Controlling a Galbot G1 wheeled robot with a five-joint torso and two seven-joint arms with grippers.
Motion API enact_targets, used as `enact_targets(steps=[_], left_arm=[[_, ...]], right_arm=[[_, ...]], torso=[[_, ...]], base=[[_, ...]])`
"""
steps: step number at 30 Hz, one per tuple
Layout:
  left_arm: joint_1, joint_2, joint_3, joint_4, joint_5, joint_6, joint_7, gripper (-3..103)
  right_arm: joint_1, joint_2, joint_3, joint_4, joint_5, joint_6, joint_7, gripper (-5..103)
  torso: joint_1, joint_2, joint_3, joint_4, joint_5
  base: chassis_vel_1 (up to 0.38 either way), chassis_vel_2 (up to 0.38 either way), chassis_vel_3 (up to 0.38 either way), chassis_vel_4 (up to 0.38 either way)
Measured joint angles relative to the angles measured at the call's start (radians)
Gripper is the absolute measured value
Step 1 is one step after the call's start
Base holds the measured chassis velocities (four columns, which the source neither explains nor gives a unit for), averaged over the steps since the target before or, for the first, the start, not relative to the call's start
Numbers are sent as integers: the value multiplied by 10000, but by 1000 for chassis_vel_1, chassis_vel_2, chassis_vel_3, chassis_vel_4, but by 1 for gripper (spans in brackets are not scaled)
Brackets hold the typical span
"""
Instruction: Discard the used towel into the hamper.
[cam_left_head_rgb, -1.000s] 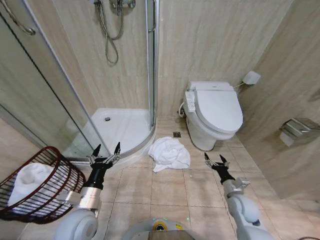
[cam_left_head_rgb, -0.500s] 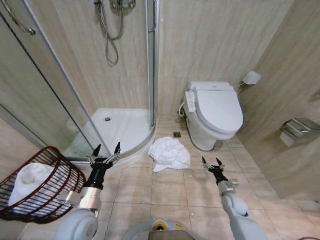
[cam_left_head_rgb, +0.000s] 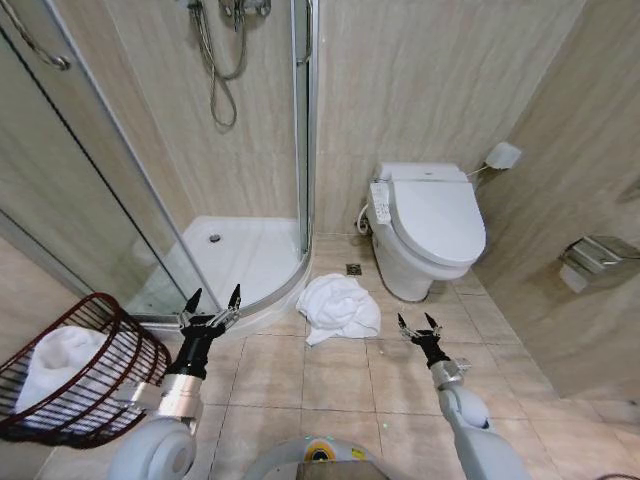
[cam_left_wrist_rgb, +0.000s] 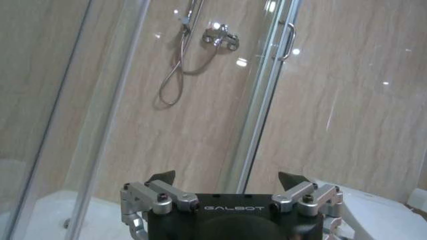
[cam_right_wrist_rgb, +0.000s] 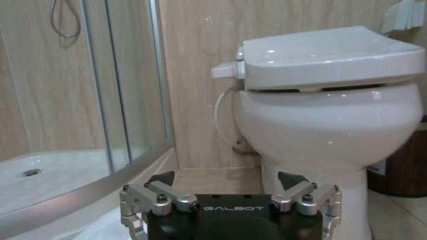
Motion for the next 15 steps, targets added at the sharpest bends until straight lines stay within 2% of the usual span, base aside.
enact_targets(steps=[9, 12, 14, 15], left_arm=[[-3, 0, 0, 0, 0, 0, 0, 100], [-3, 0, 0, 0, 0, 0, 0, 100], [-4, 0, 0, 0, -1, 0, 0, 100], [-4, 0, 0, 0, 0, 0, 0, 100]], right_arm=[[-172, -4, -216, 153, 81, 112, -139, 100], [-136, -28, -277, 97, 12, 180, -262, 100], [11, -157, -268, -180, 86, 259, -811, 100], [81, -237, -227, -334, 150, 302, -1185, 100]], torso=[[1, -1, 2, -1, -2], [2, -1, 4, 3, 10], [3, -2, 5, 3, -2], [2, -1, 4, 2, 4]], base=[[-160, 150, 154, -149], [-177, 194, 154, -136], [-96, 117, 59, -3], [-68, 88, -41, -8]])
